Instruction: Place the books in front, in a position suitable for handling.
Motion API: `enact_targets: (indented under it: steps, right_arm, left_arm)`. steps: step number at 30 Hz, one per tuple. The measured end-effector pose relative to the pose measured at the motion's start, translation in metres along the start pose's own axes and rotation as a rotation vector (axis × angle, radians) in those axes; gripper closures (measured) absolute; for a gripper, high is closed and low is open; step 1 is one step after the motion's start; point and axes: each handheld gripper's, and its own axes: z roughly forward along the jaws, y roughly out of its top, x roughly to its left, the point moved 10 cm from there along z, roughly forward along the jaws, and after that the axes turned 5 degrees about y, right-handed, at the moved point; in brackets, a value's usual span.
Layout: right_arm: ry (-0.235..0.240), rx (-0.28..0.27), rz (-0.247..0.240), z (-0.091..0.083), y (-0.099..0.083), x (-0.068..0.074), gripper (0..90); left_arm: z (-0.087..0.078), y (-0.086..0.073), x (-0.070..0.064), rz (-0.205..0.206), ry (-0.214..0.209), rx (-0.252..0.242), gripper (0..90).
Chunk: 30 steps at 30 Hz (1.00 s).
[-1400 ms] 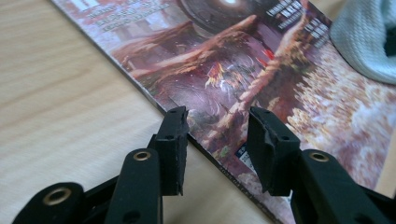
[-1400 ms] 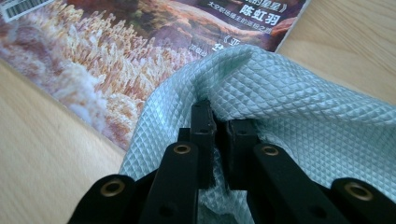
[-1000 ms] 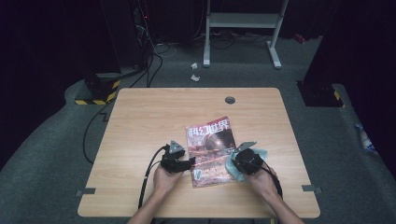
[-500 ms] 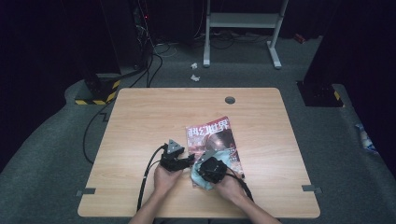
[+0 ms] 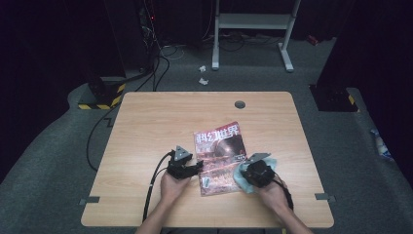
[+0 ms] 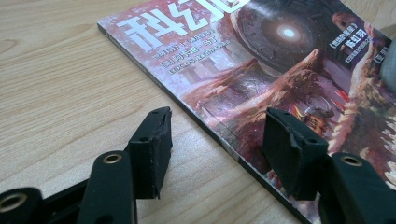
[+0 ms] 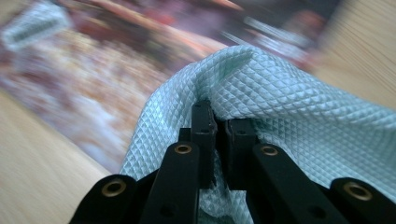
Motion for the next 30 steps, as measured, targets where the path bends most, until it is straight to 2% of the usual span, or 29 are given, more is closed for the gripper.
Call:
enact_targets:
  steps: [1, 3, 4, 7, 11, 12, 14, 16, 17, 20, 24, 27, 29, 30]
  right_arm:
    - [-0.005, 0.005, 0.019, -0.003, -0.003, -0.005, 84.5]
    - [-0.023, 0.014, 0.014, -0.003, -0.003, -0.005, 84.6]
    - [-0.039, 0.022, -0.011, -0.001, -0.001, -0.002, 84.6]
    - [0.000, 0.013, -0.057, 0.010, 0.012, 0.018, 84.6]
    - [0.083, 0.014, -0.151, 0.032, 0.038, 0.068, 84.6]
    - [0.109, 0.014, -0.185, 0.039, 0.046, 0.086, 84.6]
    - [0.148, 0.011, -0.232, 0.049, 0.058, 0.111, 84.7]
    - [0.165, 0.006, -0.269, 0.057, 0.068, 0.130, 84.6]
    - [0.164, 0.010, -0.284, 0.060, 0.071, 0.135, 84.6]
    - [0.184, 0.001, -0.288, 0.064, 0.072, 0.138, 84.6]
    - [0.227, -0.011, -0.264, 0.058, 0.065, 0.130, 84.7]
    - [0.215, -0.014, -0.233, 0.049, 0.056, 0.117, 84.2]
    - [0.177, -0.006, -0.217, 0.041, 0.049, 0.101, 83.8]
    - [0.146, 0.000, -0.190, 0.036, 0.044, 0.088, 83.5]
  left_arm:
    - [0.000, 0.000, 0.000, 0.000, 0.000, 0.000, 42.2]
    - [0.000, 0.000, 0.000, -0.001, 0.000, -0.001, 42.2]
    - [0.000, 0.000, 0.000, 0.000, 0.001, -0.001, 42.2]
    - [0.000, 0.000, 0.000, 0.000, 0.001, -0.001, 42.2]
    - [0.000, 0.000, 0.000, 0.001, 0.001, -0.002, 42.3]
    - [0.000, 0.000, 0.000, -0.001, 0.002, -0.002, 42.2]
    - [0.000, 0.000, 0.000, 0.002, 0.003, -0.003, 42.2]
    - [0.000, 0.000, 0.000, 0.001, 0.001, -0.002, 42.3]
    - [0.000, 0.000, 0.000, 0.003, 0.001, -0.003, 42.3]
    - [0.000, 0.000, 0.000, 0.002, -0.002, -0.002, 42.2]
    - [0.001, 0.000, -0.003, 0.010, -0.013, -0.004, 41.6]
    - [0.001, 0.000, -0.003, 0.007, -0.017, -0.005, 41.8]
    - [0.001, 0.000, -0.003, 0.008, -0.021, -0.005, 42.6]
    - [0.000, 0.000, -0.003, 0.009, -0.023, -0.005, 43.4]
